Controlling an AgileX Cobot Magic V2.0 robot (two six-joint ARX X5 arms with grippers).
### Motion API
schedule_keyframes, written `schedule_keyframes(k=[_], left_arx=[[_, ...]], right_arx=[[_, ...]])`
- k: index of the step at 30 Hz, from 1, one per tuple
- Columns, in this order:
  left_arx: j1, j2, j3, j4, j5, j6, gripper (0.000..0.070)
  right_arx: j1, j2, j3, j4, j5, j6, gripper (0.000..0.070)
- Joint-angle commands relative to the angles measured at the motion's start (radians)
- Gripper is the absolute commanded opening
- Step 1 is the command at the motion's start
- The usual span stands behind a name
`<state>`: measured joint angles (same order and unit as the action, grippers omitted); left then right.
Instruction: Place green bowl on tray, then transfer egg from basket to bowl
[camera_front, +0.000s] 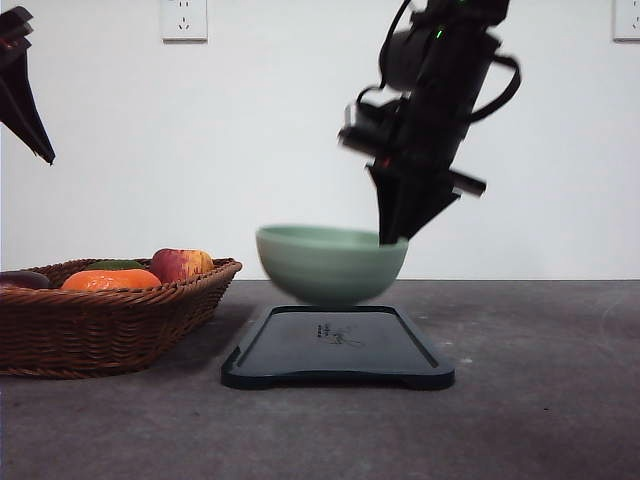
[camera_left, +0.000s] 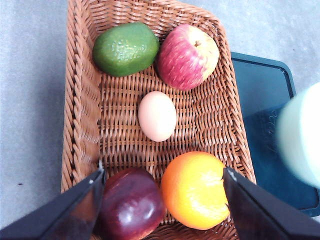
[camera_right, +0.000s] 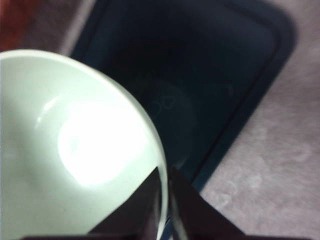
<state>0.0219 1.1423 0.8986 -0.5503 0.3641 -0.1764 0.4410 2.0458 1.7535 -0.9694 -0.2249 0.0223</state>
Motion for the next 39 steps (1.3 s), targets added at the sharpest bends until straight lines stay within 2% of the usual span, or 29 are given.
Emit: schedule_keyframes(k=[1, 6, 8, 12, 14, 20, 25, 30, 39], left_arx=[[0.0, 0.006, 0.023, 0.005, 0.004, 0.006, 0.0472], [0.0, 0.006, 0.023, 0.003, 0.004, 0.006, 0.0472], [0.0, 0.006, 0.023, 0.003, 0.004, 0.006, 0.0472], [0.0, 0.006, 0.023, 0.003, 0.003, 0.006, 0.0472], [0.0, 0.006, 0.023, 0.003, 0.003, 0.007, 0.0472], [0.0, 0.006, 0.023, 0.003, 0.004, 0.007, 0.0472], [0.0, 0.006, 0.023, 0.002, 0.004, 0.007, 0.0472], [0.0, 0.006, 0.023, -0.005, 0.004, 0.007, 0.0472], [0.0, 0.006, 0.023, -0.01, 0.004, 0.007, 0.0472]], right_arx=[[0.011, 0.037, 0.027, 0.0, 0.024, -0.004, 0.0], [0.022, 0.059, 0.027, 0.006, 0.051, -0.005, 0.0], [0.023, 0.06, 0.027, 0.008, 0.05, -0.006, 0.0028], [0.028, 0.059, 0.029, 0.0, 0.05, -0.005, 0.0268], [0.028, 0.058, 0.041, -0.018, 0.049, -0.005, 0.0297], [0.03, 0.015, 0.075, -0.036, 0.051, -0.01, 0.0296], [0.037, -0.096, -0.004, 0.058, 0.072, -0.011, 0.0295], [0.034, -0.243, -0.202, 0.236, 0.069, -0.011, 0.0294], [0.028, -0.547, -0.664, 0.567, 0.069, -0.011, 0.0293]])
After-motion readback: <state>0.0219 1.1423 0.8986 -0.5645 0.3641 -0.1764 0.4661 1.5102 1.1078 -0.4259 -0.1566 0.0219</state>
